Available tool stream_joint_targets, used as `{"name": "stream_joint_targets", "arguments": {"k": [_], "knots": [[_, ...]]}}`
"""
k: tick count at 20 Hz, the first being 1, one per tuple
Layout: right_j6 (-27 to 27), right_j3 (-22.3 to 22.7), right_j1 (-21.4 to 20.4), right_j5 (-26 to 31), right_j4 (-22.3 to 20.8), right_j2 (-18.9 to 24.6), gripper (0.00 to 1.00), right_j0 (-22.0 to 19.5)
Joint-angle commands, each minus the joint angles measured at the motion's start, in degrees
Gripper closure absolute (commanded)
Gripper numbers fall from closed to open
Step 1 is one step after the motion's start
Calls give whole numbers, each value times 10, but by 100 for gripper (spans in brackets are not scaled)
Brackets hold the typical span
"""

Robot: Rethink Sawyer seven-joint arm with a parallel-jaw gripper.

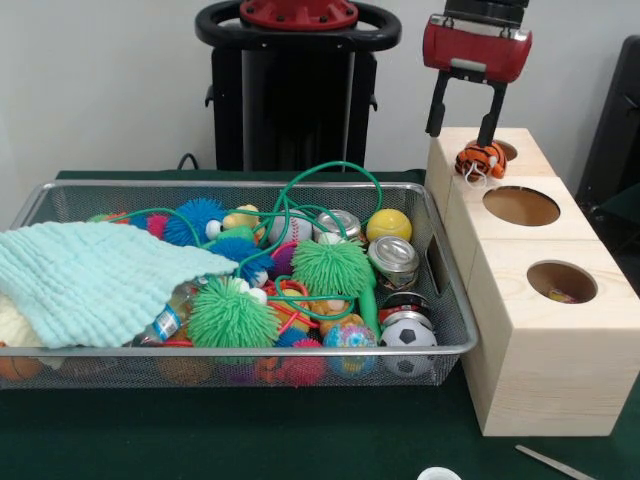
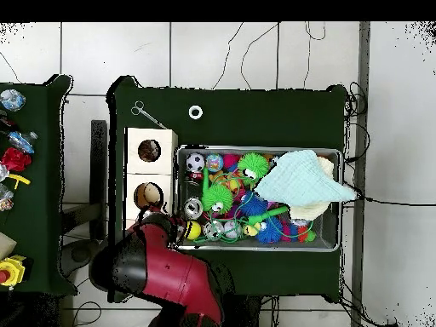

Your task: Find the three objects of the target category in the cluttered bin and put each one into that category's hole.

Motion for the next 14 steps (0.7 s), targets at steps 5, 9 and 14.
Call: {"name": "stream_joint_targets", "arguments": {"k": [5,9,14], "knots": [[61,-30,-45,157,-18,25,0,-68],[29,-48,-84,235,-45,13,0,-91],[-24,-50,-104,256,-74,35,0,-136]]}}
